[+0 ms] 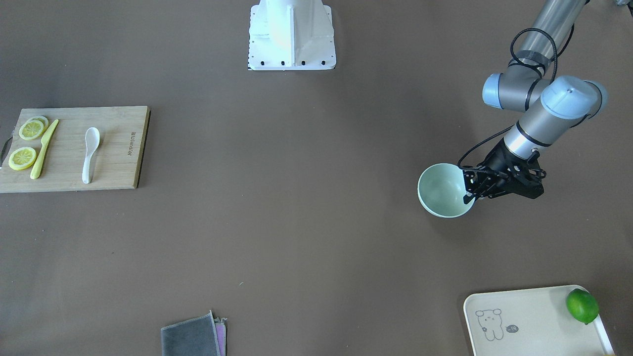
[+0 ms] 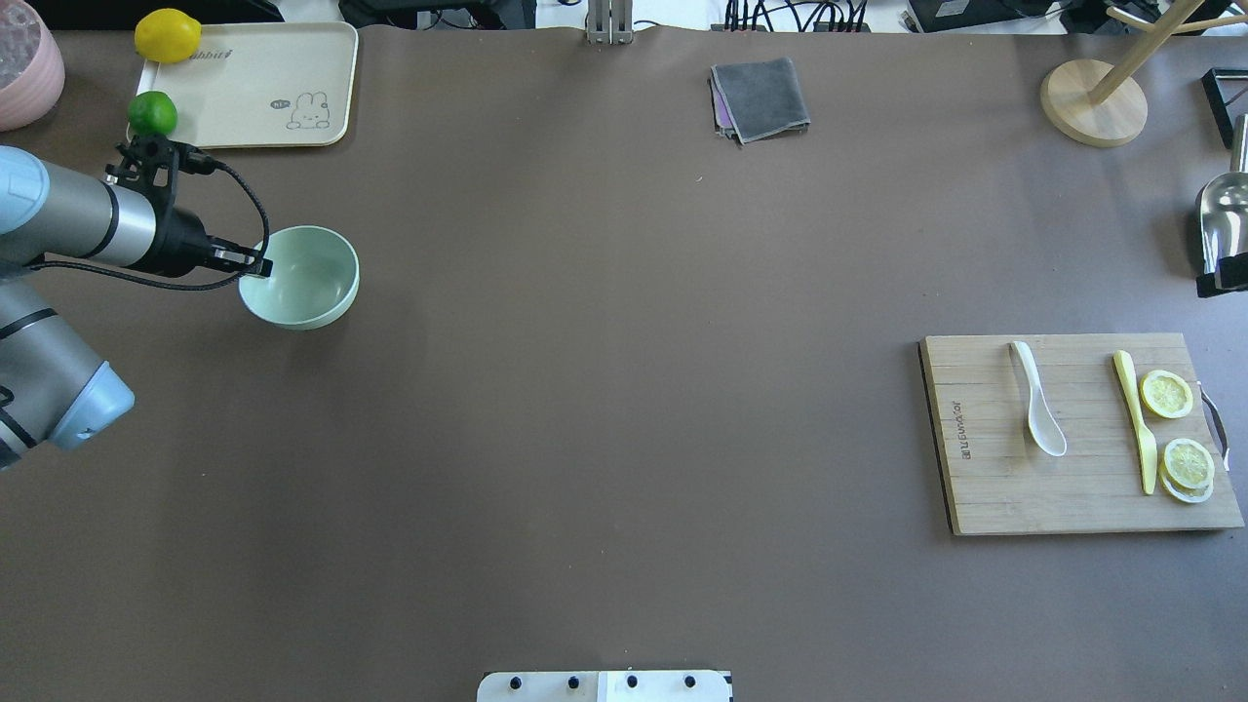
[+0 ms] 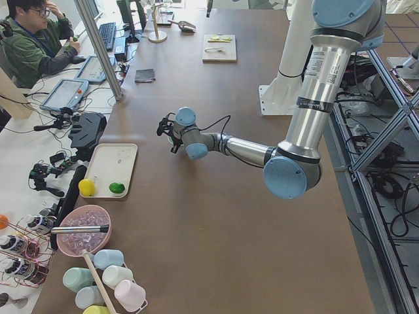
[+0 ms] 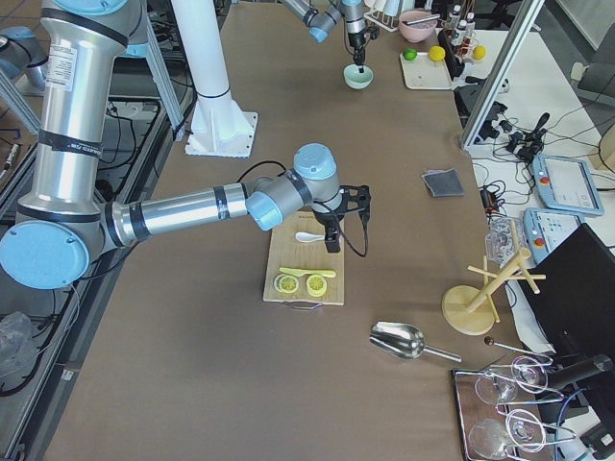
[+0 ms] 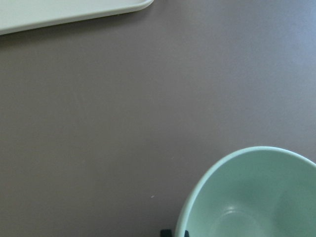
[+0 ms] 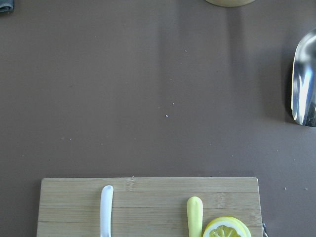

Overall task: Place spoon in bowl
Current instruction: 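Push the pale green bowl with the left gripper toward the table center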

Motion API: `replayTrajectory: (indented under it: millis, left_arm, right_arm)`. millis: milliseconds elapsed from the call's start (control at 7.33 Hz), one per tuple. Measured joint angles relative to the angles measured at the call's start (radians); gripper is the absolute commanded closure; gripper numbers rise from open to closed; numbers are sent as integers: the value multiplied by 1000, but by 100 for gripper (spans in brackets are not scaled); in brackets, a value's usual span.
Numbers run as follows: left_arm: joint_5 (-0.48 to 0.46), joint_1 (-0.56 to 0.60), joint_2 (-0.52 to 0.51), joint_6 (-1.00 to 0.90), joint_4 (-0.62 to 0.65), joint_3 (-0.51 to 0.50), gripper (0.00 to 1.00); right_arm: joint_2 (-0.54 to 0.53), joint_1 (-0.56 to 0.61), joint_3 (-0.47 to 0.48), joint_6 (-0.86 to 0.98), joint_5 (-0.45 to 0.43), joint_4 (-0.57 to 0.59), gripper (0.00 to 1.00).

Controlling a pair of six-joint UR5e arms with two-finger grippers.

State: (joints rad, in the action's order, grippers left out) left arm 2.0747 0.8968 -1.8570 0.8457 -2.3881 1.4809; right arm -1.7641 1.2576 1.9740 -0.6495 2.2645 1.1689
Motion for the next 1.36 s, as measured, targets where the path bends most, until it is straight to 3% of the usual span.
replayTrajectory:
  millis: [273,818,955,1091,1364]
  left_arm:
    - [-27,-71,-89,129,27,14,100]
    - [-250,-291,-265,303,151,22,100]
    - [-301,-335,-282,313,162,21,63]
    - [-334,-364,-296,323,166,19,2]
    - [-368,-389,-312,338,167,21,1]
  right_arm:
    - [0,0,0,1,1,0,0]
    - [3,0,0,6,0,0,0]
    - [3,0,0,8,0,0,0]
    - [4,0,1,10,1,0,0]
    - [5,0,2,9,1,0,0]
